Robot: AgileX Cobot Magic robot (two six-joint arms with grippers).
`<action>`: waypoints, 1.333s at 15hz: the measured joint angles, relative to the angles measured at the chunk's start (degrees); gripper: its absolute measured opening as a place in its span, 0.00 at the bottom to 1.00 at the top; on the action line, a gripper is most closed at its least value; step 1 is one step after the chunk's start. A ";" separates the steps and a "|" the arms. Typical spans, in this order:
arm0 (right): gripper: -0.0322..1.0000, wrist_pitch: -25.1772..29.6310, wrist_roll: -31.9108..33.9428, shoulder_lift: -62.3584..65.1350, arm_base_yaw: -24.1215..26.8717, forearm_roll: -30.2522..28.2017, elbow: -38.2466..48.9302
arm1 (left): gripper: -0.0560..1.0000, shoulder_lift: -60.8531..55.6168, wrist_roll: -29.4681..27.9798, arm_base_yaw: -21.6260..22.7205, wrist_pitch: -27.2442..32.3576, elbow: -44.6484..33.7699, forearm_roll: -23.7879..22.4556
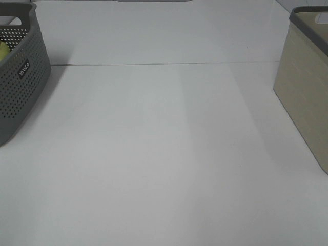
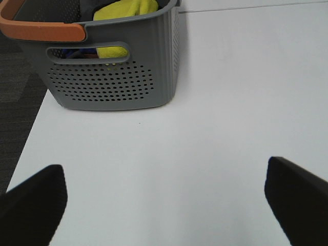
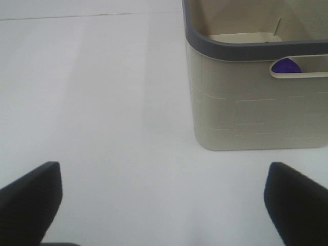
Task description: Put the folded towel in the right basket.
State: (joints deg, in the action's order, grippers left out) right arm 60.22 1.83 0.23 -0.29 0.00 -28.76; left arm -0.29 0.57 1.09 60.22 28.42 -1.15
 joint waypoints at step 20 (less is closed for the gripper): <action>0.98 0.00 -0.69 0.00 0.00 0.00 0.00 | 0.99 0.00 0.00 0.00 0.00 0.00 0.00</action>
State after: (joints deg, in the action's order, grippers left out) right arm 60.22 1.15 0.23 -0.29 0.00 -28.76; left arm -0.29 0.57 1.09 60.22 28.42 -1.15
